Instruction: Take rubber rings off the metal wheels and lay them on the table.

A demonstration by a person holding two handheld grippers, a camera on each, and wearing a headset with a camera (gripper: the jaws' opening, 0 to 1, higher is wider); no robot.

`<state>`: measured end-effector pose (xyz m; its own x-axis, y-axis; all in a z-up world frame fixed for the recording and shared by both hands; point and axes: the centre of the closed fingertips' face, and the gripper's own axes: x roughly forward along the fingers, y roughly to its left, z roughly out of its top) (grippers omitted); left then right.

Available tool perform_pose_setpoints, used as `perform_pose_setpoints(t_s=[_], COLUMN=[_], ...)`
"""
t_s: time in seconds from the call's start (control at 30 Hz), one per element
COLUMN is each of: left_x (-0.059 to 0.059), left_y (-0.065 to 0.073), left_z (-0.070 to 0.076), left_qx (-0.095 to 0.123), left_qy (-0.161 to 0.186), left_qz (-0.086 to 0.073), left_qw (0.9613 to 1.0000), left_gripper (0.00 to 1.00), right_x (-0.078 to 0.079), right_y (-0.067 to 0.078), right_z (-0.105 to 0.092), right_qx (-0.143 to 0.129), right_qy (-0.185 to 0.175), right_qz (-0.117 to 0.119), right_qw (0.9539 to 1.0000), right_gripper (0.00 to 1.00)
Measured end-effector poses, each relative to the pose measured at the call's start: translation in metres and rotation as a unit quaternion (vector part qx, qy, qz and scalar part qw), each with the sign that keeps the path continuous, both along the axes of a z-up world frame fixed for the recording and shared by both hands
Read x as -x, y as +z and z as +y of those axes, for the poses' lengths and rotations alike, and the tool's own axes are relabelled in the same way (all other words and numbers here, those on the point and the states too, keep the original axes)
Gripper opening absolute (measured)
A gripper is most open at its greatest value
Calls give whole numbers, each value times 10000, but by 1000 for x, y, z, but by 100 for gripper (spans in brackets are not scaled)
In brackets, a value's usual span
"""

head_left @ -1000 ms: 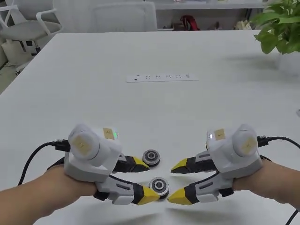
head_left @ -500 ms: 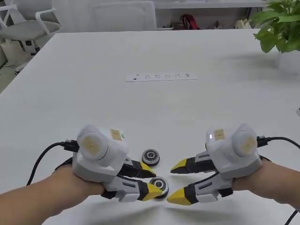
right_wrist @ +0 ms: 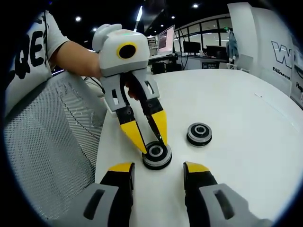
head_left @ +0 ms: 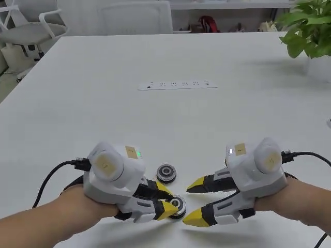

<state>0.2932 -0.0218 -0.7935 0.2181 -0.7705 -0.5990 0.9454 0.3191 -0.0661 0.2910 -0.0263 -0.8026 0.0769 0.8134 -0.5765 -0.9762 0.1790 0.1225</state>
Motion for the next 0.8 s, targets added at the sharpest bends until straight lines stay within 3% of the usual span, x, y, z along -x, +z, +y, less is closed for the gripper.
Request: perform_pose_setpoints(t_s=[0.23, 0.8], left_x=[2, 2], left_y=[-1, -1], left_z=[-1, -1], left_qx=[-76, -112], left_qy=[-120, -75], left_qz=[-219, -330], left_qw=[9997, 9994], left_gripper=[15, 14], right_x=[1, 0], right_y=[-2, -6], right_z=[2, 9], right_qx=[-22, -32], right_qy=[-26, -132], right_qz=[16, 5], right_qw=[10000, 9999], right_gripper=[36, 26])
